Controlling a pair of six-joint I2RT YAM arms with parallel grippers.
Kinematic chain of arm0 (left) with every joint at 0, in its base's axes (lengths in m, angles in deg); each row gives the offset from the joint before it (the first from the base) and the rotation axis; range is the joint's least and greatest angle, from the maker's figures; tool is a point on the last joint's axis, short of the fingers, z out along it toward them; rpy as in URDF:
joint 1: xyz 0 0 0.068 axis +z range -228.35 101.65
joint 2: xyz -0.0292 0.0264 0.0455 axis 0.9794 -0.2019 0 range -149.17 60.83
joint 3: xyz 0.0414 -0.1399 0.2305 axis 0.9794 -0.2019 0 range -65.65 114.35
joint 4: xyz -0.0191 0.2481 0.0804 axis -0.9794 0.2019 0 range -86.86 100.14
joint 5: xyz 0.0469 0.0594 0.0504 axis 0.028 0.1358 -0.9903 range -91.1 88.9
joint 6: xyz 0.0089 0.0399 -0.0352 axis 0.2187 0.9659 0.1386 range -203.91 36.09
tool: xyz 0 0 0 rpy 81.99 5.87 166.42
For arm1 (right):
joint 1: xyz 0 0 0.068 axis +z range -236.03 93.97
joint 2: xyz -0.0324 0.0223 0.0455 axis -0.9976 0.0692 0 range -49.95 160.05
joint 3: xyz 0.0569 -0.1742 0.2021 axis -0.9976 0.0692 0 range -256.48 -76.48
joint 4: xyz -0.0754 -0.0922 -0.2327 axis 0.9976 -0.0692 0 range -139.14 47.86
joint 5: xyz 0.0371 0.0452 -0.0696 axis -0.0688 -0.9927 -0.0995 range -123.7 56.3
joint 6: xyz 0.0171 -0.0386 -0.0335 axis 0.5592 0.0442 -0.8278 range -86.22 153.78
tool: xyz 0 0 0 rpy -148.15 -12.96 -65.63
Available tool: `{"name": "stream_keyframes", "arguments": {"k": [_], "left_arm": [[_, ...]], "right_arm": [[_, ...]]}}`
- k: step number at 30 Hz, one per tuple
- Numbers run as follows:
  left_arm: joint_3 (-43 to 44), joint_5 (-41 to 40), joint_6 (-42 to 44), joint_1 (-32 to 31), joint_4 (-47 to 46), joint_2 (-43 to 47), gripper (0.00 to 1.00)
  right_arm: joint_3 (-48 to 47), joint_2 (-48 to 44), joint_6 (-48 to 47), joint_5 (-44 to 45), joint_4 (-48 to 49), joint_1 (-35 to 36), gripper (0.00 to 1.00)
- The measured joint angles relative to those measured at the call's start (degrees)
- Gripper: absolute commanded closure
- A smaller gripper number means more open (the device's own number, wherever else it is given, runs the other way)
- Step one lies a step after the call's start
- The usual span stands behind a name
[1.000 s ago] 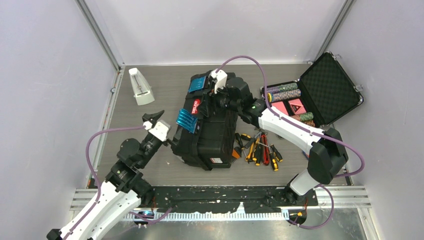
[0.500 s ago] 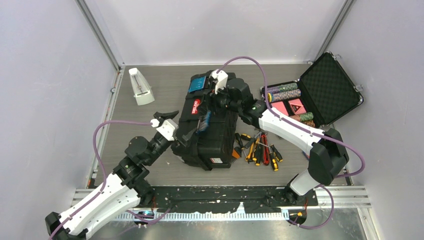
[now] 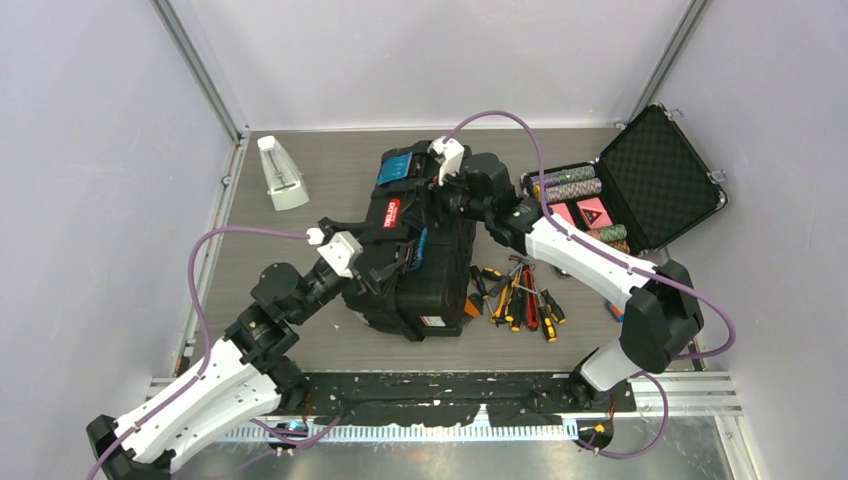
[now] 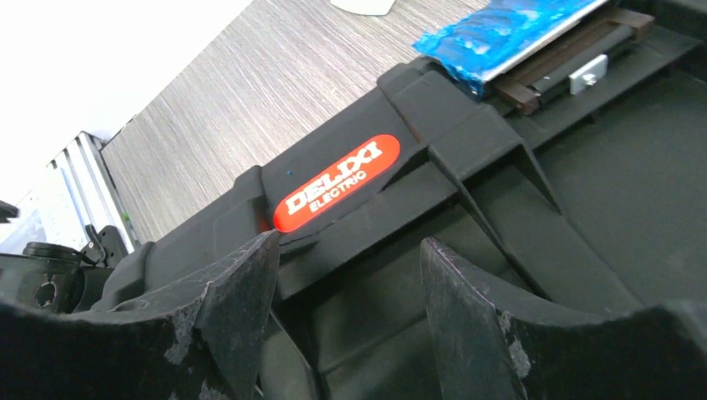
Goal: Pack the tool kit
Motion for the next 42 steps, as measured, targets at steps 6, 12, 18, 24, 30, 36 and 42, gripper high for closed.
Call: {"name": "stream_keyframes", "arguments": {"k": [6, 12, 18, 24, 30, 36, 42], "left_arm": [[2.91, -2.54, -1.55, 0.0, 2.1, -0.9, 0.06], [6.21, -9.57, -3.89, 2.05, 4.44, -3.1, 0.08], [12.24, -9.42, -8.9, 12.2, 6.51, -9.44, 0.08], [16.28, -4.76, -14.25, 21.44, 6.78, -19.58, 0.07], [18.71, 2.84, -22.47, 28.26, 5.68, -30.45, 0.05], [21.77, 8.26, -25.99, 30.03, 2.99, -37.9, 0.03], [22.67, 10.21, -26.86, 30.12, -0.09, -40.61, 0.02]], "right_arm": [[-2.01, -1.22, -1.25, -0.09, -5.77, -1.99, 0.32], [-5.73, -1.36, -4.72, 2.23, -12.39, -3.13, 0.32], [-8.79, -1.36, -6.25, 5.33, -15.41, -4.79, 0.32], [-13.51, -1.2, -8.44, 7.3, -18.97, -5.57, 0.33], [-19.26, 0.9, -10.69, 10.51, -19.87, -5.57, 0.36], [-23.37, 6.88, -13.07, 11.76, -21.09, -5.57, 0.37], [-24.7, 11.91, -13.77, 12.96, -21.42, -5.92, 0.4]]}}
